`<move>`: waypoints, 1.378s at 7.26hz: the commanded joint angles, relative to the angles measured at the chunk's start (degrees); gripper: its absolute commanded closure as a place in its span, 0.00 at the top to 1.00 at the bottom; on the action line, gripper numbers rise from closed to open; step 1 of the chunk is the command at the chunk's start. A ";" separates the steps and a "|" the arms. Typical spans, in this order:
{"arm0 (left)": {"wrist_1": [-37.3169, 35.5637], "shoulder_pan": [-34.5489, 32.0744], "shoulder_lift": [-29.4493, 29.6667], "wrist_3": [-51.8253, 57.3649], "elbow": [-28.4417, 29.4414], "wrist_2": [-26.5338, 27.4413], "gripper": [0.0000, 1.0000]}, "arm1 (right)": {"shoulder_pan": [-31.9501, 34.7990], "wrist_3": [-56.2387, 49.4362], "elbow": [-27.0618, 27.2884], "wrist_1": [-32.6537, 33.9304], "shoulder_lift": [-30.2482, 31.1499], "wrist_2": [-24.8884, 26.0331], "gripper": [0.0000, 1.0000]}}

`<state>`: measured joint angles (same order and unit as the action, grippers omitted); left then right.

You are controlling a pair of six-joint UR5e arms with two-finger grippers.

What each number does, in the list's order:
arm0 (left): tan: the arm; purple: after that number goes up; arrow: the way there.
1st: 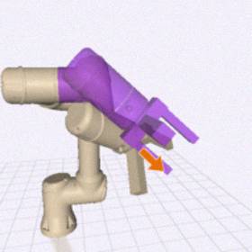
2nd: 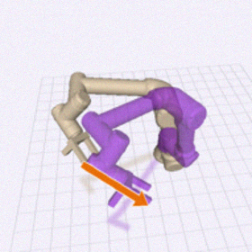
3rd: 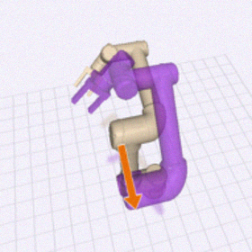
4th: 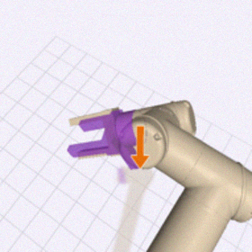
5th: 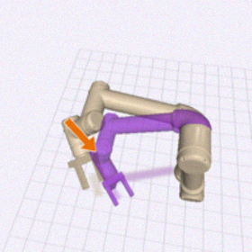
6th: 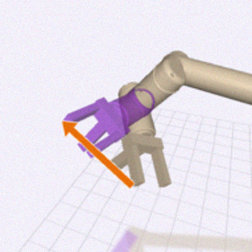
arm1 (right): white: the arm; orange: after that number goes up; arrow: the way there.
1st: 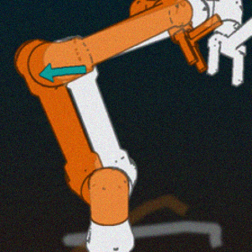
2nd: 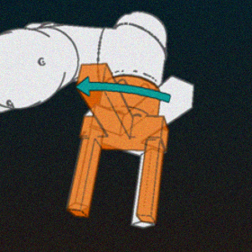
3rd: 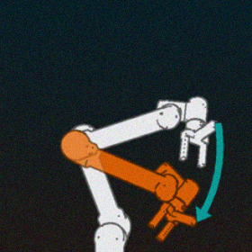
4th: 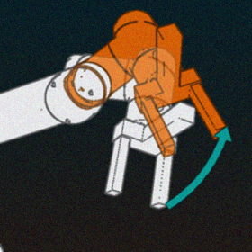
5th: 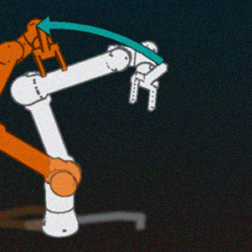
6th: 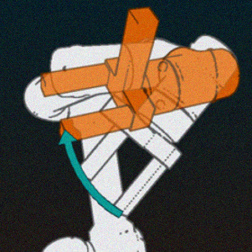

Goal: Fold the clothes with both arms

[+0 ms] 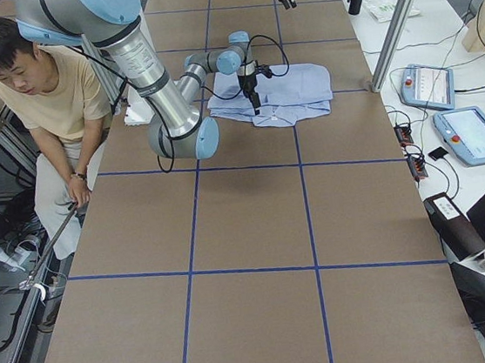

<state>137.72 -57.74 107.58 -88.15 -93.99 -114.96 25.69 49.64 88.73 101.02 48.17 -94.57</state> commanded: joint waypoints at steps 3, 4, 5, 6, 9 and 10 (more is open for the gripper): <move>0.00 -0.09 0.00 0.00 0.04 0.00 0.82 | 4.28 -6.40 12.60 0.41 11.84 -2.38 1.00; 0.00 -0.09 0.00 0.00 0.04 0.00 0.82 | 4.36 -6.40 12.96 0.50 11.77 -2.38 1.00; 0.00 -0.09 0.00 0.00 0.04 0.00 0.82 | 4.89 -6.40 12.87 0.50 11.68 -2.47 1.00; 0.00 -0.09 0.00 0.00 0.04 0.00 0.82 | 5.07 -5.96 12.26 2.50 9.76 -3.25 1.00; 0.00 -0.44 0.00 0.09 -0.05 0.00 0.82 | 5.68 -3.69 1.05 3.40 -4.10 -3.52 1.00; 0.00 -0.53 0.00 0.09 -0.05 -0.09 0.82 | 5.68 -1.32 -2.39 2.44 -6.49 -3.43 1.00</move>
<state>137.72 -58.11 107.58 -88.10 -94.02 -114.98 31.33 45.95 91.04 104.28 45.63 -98.03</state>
